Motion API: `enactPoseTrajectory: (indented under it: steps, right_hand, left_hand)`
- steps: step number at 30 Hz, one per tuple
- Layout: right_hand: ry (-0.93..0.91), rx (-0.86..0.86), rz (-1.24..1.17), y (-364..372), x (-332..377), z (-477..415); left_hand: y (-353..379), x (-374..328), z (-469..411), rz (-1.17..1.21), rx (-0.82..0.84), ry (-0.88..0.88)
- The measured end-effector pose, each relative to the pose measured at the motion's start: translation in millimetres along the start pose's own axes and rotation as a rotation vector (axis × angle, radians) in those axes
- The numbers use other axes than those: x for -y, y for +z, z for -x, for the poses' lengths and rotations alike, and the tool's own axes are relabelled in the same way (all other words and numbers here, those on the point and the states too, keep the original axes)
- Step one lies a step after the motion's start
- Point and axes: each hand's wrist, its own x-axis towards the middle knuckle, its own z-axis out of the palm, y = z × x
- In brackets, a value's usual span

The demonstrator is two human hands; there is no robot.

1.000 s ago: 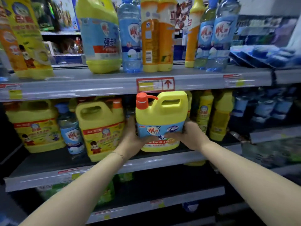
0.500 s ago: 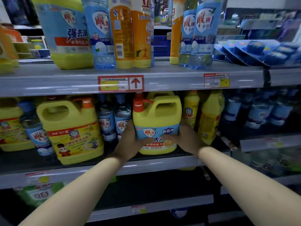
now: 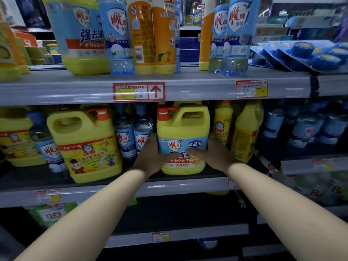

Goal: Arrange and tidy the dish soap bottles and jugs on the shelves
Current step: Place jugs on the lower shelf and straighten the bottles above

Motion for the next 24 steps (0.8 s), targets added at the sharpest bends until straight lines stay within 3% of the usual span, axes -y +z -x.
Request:
enactPoseTrajectory:
  steps: [3, 6, 9, 14, 18, 24]
  right_hand:
    - [0.027, 0.014, 0.296, -8.1, 9.1, 11.6]
    - [-0.009, 0.035, 0.573, -21.0, 17.0, 23.0]
    - [-0.096, 0.023, 0.838, -37.0, 23.1, 30.4]
    - [-0.138, -0.028, 1.050, -67.9, 15.3, 44.6]
    - [-0.181, -0.086, 1.139, -93.3, -0.8, 59.8]
    - [-0.135, -0.082, 1.178, -122.6, -12.8, 69.4]
  left_hand:
    - [-7.1, -8.3, 13.9, -0.334, -0.137, -0.119]
    - [-8.4, -21.2, 27.3, -0.717, -0.100, 0.084]
    - [-1.8, -46.2, 31.1, -0.877, 0.054, 0.305]
    - [47.3, -85.6, 20.3, -0.772, 0.250, 0.417]
    - [104.3, -105.4, 1.3, -0.653, 0.327, 0.308]
    - [171.5, -112.5, -36.6, -0.280, 0.347, 0.124]
